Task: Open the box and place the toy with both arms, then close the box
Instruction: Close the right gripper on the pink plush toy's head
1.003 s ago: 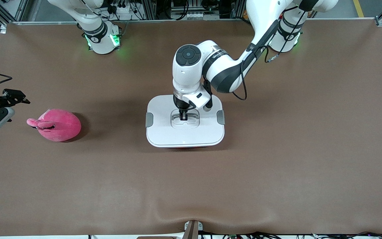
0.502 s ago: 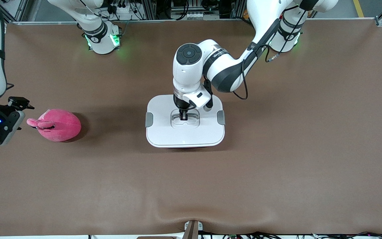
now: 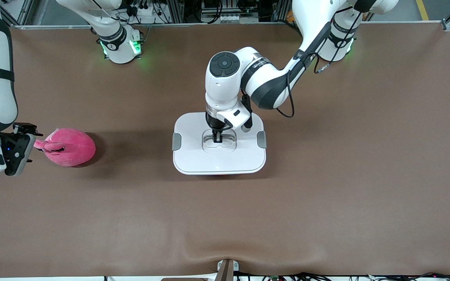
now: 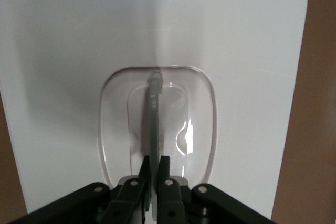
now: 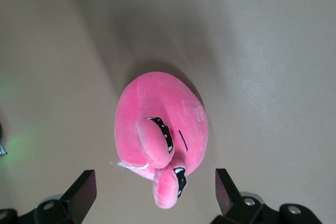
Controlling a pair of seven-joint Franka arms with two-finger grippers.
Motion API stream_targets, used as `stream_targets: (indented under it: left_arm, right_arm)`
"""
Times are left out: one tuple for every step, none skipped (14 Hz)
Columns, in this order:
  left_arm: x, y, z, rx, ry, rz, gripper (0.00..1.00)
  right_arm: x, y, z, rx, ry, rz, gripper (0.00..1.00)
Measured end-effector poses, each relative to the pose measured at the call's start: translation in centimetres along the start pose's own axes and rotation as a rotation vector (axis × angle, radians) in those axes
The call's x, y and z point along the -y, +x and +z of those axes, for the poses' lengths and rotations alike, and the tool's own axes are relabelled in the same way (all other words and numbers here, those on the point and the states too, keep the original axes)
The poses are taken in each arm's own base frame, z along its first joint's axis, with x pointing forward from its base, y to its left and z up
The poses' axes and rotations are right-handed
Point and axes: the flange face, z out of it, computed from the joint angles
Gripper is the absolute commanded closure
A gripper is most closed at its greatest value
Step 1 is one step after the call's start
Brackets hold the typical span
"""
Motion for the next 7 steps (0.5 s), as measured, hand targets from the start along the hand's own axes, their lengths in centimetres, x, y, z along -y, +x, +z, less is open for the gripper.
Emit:
stream_targets:
  left_arm:
    - [0.0, 0.0, 0.0, 0.000, 0.000, 0.001, 1.00]
    - [0.0, 0.0, 0.0, 0.000, 0.000, 0.002, 1.00]
    - [-0.1, 0.1, 0.0, -0.001, -0.001, 0.003, 1.00]
    - [-0.1, 0.1, 0.0, -0.002, -0.001, 0.003, 1.00]
    - [-0.1, 0.1, 0.0, -0.002, -0.002, 0.003, 1.00]
    - [-0.2, 0.1, 0.0, -0.002, -0.002, 0.003, 1.00]
    - [-0.2, 0.2, 0.0, -0.002, -0.002, 0.003, 1.00]
  right_arm:
    - [-0.1, 0.2, 0.4, 0.003, -0.008, -0.022, 0.00]
    - [-0.2, 0.3, 1.0, 0.006, -0.011, -0.039, 0.00]
    - [-0.3, 0.4, 1.6, 0.008, -0.013, -0.052, 0.00]
    - [-0.4, 0.4, 1.9, 0.010, -0.013, -0.063, 0.00]
    - [-0.5, 0.5, 2.2, 0.011, -0.012, -0.071, 0.00]
    - [-0.6, 0.5, 2.5, 0.012, -0.011, -0.076, 0.00]
    - [-0.7, 0.6, 2.8, 0.012, -0.012, -0.085, 0.00]
